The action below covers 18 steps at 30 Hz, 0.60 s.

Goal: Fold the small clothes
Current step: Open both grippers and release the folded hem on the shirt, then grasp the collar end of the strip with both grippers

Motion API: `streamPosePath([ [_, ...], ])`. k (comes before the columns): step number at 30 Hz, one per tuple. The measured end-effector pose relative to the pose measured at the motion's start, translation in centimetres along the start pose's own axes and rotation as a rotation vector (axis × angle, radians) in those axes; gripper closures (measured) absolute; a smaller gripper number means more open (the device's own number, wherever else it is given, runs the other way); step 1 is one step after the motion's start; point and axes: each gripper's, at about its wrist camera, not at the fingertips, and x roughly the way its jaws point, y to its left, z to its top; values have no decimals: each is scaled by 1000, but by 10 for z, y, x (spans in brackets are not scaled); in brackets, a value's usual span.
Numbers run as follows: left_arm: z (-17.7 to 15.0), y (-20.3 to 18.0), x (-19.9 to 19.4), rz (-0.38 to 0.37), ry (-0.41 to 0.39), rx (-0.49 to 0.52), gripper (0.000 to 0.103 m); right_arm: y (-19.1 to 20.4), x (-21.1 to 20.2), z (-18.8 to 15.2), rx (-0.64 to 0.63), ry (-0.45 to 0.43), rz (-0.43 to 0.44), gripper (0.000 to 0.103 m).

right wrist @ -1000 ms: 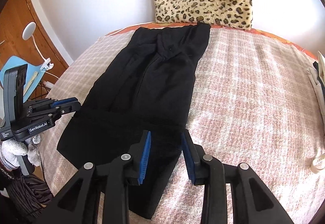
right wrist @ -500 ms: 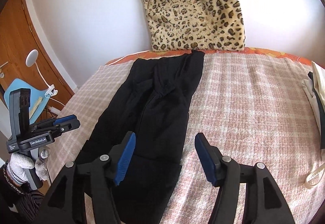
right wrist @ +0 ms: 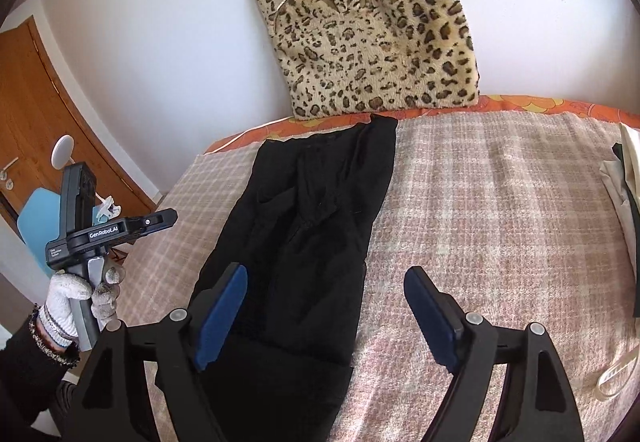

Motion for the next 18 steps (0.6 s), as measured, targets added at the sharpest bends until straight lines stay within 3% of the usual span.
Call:
streamPosePath([
  [5, 31, 19, 26, -7, 18, -35, 63, -9, 19, 20, -8, 23, 11, 20],
  [11, 65, 26, 69, -13, 41, -19, 63, -32, 60, 56, 16, 96, 67, 37],
  [18, 93, 30, 117, -36, 77, -38, 65, -69, 119, 100, 75, 163, 81, 49],
])
